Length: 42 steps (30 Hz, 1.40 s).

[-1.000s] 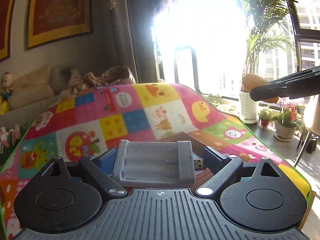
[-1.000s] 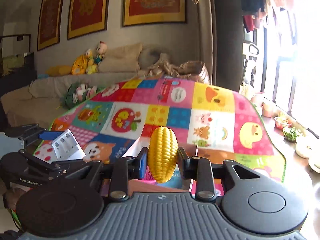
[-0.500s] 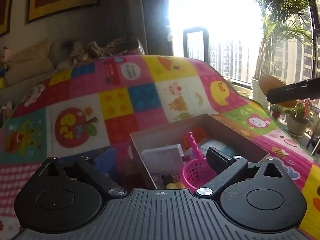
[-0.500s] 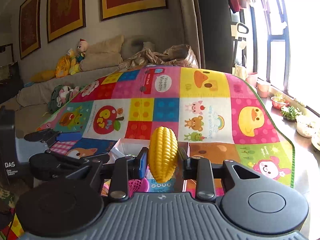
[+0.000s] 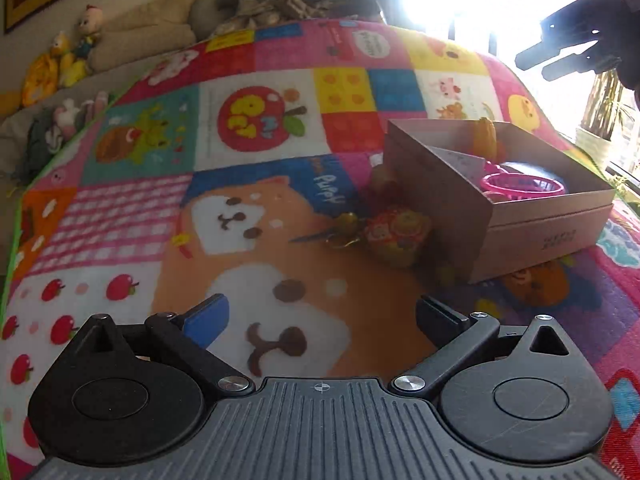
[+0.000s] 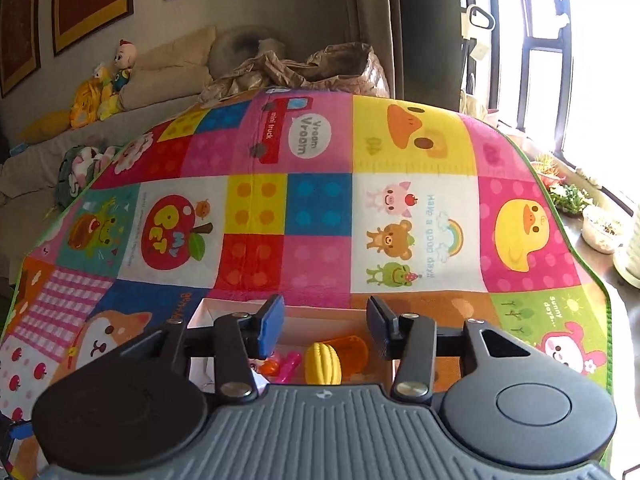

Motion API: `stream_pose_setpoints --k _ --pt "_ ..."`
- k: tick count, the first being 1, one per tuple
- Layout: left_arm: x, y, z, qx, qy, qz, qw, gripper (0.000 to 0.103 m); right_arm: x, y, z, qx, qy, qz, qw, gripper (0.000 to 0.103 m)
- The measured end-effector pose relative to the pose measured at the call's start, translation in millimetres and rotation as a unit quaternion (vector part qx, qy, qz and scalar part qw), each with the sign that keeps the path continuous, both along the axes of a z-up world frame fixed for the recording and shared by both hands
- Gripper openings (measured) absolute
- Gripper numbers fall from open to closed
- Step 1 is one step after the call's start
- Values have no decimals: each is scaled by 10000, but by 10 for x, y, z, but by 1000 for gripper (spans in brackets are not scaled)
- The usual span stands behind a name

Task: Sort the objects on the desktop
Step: 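Lower the corn into the box and open the right gripper, then move the right gripper toward the white yogurt bottle beside the Hello Kitty toy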

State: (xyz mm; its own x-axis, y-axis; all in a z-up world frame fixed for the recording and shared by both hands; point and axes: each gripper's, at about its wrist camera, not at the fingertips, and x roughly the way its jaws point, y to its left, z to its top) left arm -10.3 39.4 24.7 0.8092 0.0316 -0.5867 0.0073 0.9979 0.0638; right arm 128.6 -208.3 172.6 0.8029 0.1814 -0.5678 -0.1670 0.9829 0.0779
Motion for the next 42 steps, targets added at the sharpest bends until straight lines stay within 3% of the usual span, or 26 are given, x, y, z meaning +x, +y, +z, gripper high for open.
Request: stream_pose_setpoints --k 2,6,11,14,17,21,24,29,31,37,40,42 --pt "-11 73 -34 20 18 95 10000 102 -44 73 -8 54 56 118 9999 46" --pt "-22 206 -68 -337 114 182 9992 102 -84 479 -72 -223 291 467 9982 44" --pt "-40 244 -85 -551 81 177 9983 103 185 1220 -185 -711 778 997 9894 27" --pt "-51 254 -89 -619 64 126 9980 103 503 1603 -304 -984 1032 1028 9844 20" --pt "-74 239 -86 -641 -14 33 9979 103 809 1927 -574 -1468 1410 853 9753 9" --pt "-99 254 -83 -701 -100 82 9975 103 960 2289 -929 -2622 1126 724 9557 9" --pt "-95 296 -83 -834 -101 91 9964 103 1067 2343 -1098 -2893 1490 588 9437 9" --pt "-121 316 -73 -889 -171 95 9958 103 757 2299 -1052 -2474 1890 1229 9423 9" --pt "-142 310 -66 -874 -180 56 9960 103 544 2241 -1038 -2144 2238 1467 9394 9" --pt "-218 268 -74 -755 -92 -107 9970 103 -281 2020 -914 -1494 2570 2250 9279 6" --pt "-211 268 -87 -738 -16 -20 9973 103 -674 1826 -892 -1340 2587 2412 9257 6" --pt "-201 267 -91 -707 25 40 9975 103 -889 1663 -856 -1238 2393 2427 9319 6"
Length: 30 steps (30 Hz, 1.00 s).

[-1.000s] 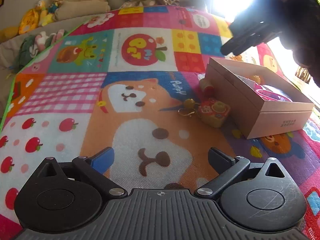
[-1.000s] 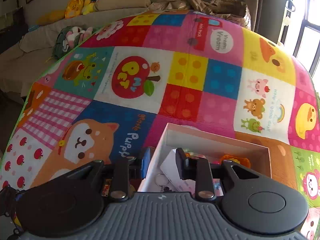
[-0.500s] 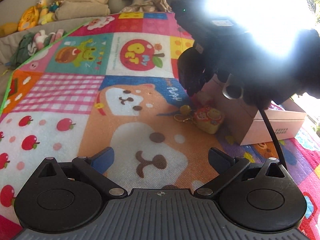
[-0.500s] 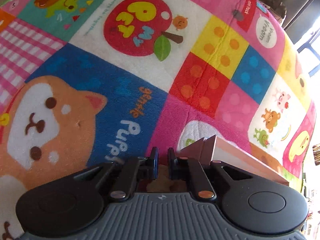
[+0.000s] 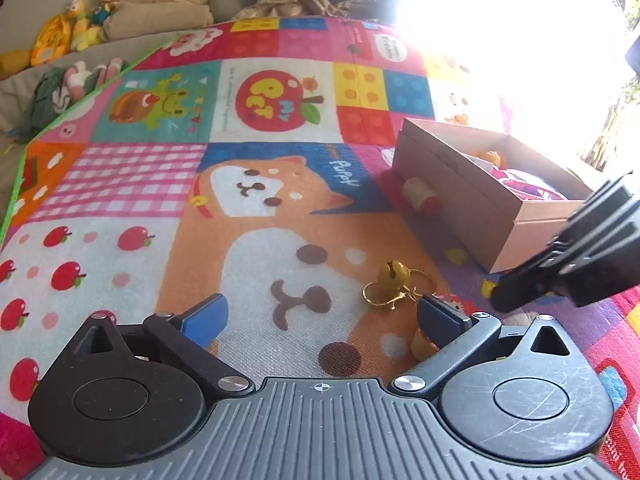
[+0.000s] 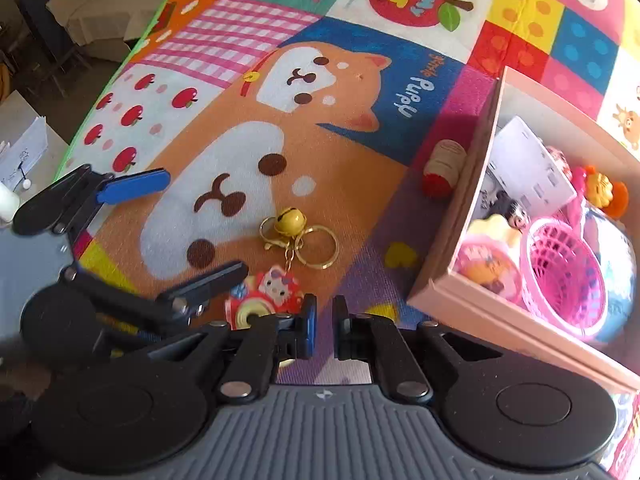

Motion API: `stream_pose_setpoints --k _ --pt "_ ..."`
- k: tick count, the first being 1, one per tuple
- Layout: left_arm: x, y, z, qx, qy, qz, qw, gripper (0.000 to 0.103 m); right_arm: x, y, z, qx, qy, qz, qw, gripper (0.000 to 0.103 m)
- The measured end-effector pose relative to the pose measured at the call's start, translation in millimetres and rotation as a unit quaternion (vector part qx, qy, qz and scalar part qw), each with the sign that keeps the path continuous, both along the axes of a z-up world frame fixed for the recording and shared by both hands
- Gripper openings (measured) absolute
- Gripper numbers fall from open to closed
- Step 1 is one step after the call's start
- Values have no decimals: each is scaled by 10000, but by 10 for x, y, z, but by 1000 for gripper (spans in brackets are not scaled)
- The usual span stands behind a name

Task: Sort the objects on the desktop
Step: 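Move the right gripper toward the white yogurt bottle beside the Hello Kitty toy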

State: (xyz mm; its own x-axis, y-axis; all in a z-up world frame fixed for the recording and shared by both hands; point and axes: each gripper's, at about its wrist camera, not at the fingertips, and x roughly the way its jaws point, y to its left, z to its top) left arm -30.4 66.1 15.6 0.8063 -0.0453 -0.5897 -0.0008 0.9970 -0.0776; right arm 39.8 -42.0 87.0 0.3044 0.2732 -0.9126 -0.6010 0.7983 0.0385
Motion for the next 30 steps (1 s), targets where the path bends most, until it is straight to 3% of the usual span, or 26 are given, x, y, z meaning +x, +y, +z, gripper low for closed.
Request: stream_pose_setpoints --k 4,8,13,18,21,26,30 --pt "22 -36 -3 131 61 103 9998 103 -112 -249 179 314 -474 -198 9982 6" --pt "-14 -73 4 247 11 186 9995 103 268 -136 391 468 -868 -504 9938 6" --pt "-18 -7 2 61 21 200 9998 103 905 371 236 -488 -1457 -692 9857 6" --pt "-25 116 -3 -339 25 304 9990 103 1397 631 -188 -1448 -1300 -986 9759 5" --pt "-32 135 -5 -439 17 280 9986 103 1364 697 -267 -1751 -1299 -884 9719 3" --pt "-50 108 -5 -397 -27 264 9989 103 974 673 -263 -1775 -924 -474 9786 5" --pt "-52 111 -7 -381 2 294 9988 103 500 500 -177 -1413 -677 -76 9876 5"
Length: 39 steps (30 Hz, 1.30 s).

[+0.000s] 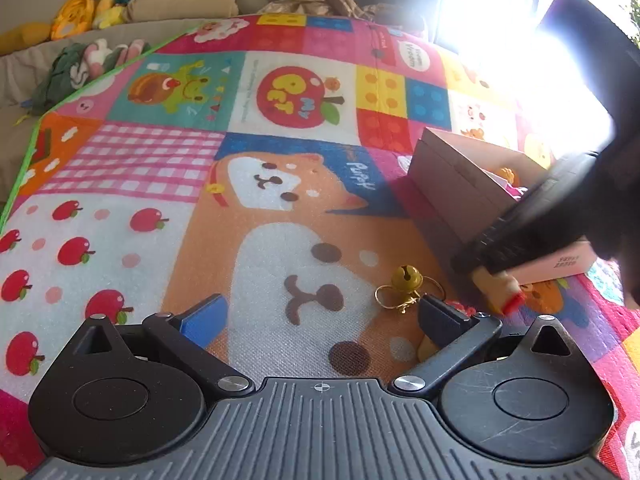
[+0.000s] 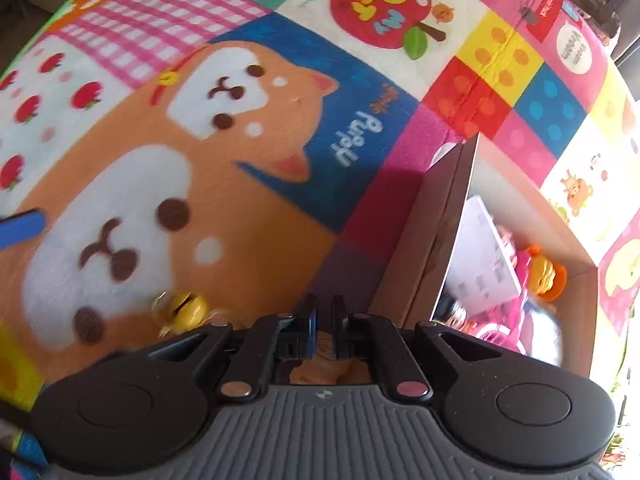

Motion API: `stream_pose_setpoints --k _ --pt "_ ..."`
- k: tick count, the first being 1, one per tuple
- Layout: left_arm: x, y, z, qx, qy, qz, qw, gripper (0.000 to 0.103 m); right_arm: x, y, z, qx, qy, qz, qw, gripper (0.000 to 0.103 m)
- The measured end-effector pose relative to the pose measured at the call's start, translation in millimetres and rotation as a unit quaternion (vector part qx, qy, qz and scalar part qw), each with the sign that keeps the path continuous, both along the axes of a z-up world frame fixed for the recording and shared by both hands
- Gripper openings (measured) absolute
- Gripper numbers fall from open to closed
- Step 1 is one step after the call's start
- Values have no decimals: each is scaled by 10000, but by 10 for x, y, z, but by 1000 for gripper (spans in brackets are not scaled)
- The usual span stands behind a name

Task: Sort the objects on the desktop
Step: 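Move the right gripper toward the white yogurt bottle beside the Hello Kitty toy, then grasp the white yogurt bottle with the right gripper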

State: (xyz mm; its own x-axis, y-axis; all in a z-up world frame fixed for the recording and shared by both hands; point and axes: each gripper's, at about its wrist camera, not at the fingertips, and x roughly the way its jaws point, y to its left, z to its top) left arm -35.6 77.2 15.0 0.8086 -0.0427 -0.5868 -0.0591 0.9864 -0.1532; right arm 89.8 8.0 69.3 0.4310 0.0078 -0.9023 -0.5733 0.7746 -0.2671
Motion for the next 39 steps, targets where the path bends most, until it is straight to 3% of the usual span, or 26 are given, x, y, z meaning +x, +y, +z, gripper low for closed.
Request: stream_pose_setpoints --k 5,7,8,9,13,17,22,25,27,31,34,39 --pt "19 2 -5 16 70 65 10000 103 -584 -533 280 1105 71 26 9938 9" --pt "43 -10 -9 86 145 120 9998 103 -731 -827 358 1491 -202 -109 9886 28" --pt "46 -21 -7 126 161 133 9997 103 -771 -937 356 1578 -352 -184 9867 47" --pt "49 -34 -4 192 166 149 9996 103 -781 -1076 330 1674 -525 -327 9839 57" --pt "9 -75 37 341 77 142 9993 103 -585 -1453 131 2076 -606 -991 9713 58" --pt "-94 -114 106 286 -17 -77 9996 103 -372 -1558 10 2582 -629 -1195 9566 57" --pt "-217 -195 135 509 -13 -191 9985 103 -389 -1519 -59 2882 -976 -987 9474 58" --pt "-246 -246 112 570 -3 -270 9980 103 -678 -1500 -48 3058 -980 -444 9460 72" --pt "-239 -288 102 585 -16 -360 9976 103 -888 -1479 -84 3021 -957 -144 9484 78" --pt "-231 -401 83 604 -25 -608 9963 103 -1186 -1434 -229 2489 -1100 115 9622 78" --pt "-246 -496 76 631 -28 -899 9939 103 -1221 -1517 -288 2124 -1508 -326 9649 78" --pt "-175 -691 31 809 28 -1208 9894 103 -1114 -1815 -336 2502 -1423 -1081 9516 81"
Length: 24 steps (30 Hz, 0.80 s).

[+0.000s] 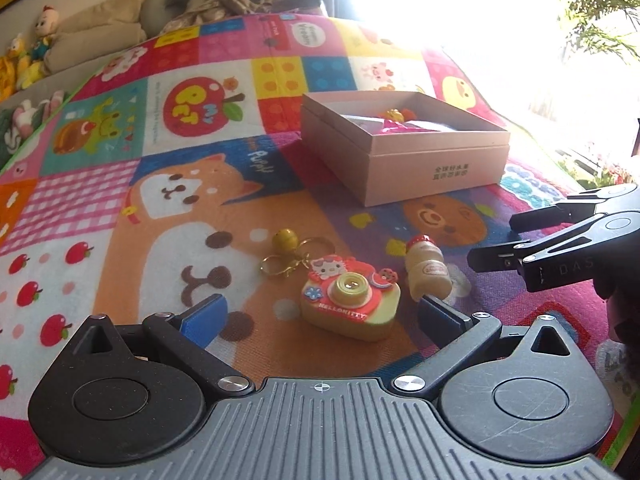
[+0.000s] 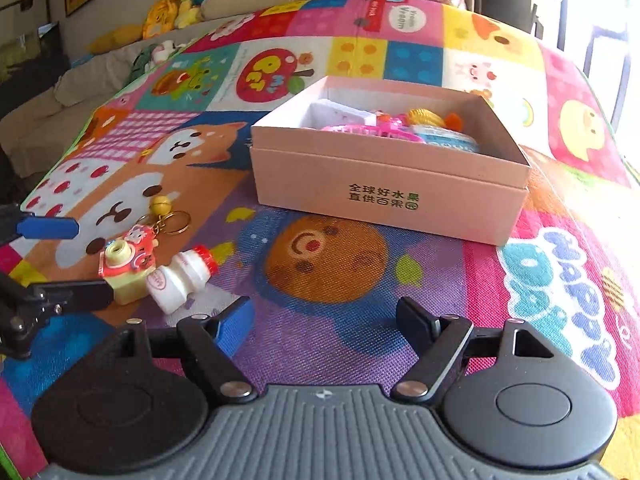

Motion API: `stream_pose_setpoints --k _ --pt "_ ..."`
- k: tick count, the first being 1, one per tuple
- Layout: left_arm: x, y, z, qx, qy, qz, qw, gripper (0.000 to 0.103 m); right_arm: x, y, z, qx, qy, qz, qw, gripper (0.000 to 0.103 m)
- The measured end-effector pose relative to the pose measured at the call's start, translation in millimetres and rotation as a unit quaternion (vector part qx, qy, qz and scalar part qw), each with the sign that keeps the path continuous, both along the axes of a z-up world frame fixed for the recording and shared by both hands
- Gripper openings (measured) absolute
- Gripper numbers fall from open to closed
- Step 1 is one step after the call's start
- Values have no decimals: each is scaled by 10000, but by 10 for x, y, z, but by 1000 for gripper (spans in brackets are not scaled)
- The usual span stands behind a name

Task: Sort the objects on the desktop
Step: 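Grasp the white yogurt bottle with the right gripper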

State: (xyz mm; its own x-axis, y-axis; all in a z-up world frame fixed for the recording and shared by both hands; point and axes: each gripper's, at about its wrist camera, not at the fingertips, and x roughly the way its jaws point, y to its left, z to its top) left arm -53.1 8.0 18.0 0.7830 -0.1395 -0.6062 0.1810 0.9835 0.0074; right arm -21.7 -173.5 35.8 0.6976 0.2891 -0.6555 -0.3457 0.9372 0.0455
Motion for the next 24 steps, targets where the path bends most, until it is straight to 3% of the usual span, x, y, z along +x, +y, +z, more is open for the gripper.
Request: stream_pose_setpoints --k 7,11,14,17,20,24 --pt "164 -165 -50 291 107 -220 9993 103 -7 -3 -12 77 -39 -54 9999 89" --pt "144 -116 -50 656 -23 94 9978 103 -27 -23 0 190 -90 -68 9998 89" --pt "102 20 -38 765 -62 412 9962 103 -126 39 34 154 -274 306 9990 89" --pt "58 206 -26 578 -9 632 9963 103 -207 196 37 137 -185 855 9961 86" --pt "13 397 -18 229 89 809 9964 103 -289 430 46 -141 -336 1326 9905 69" --pt "-21 518 -11 -108 129 767 9969 103 -252 638 71 -446 -542 1558 9853 61"
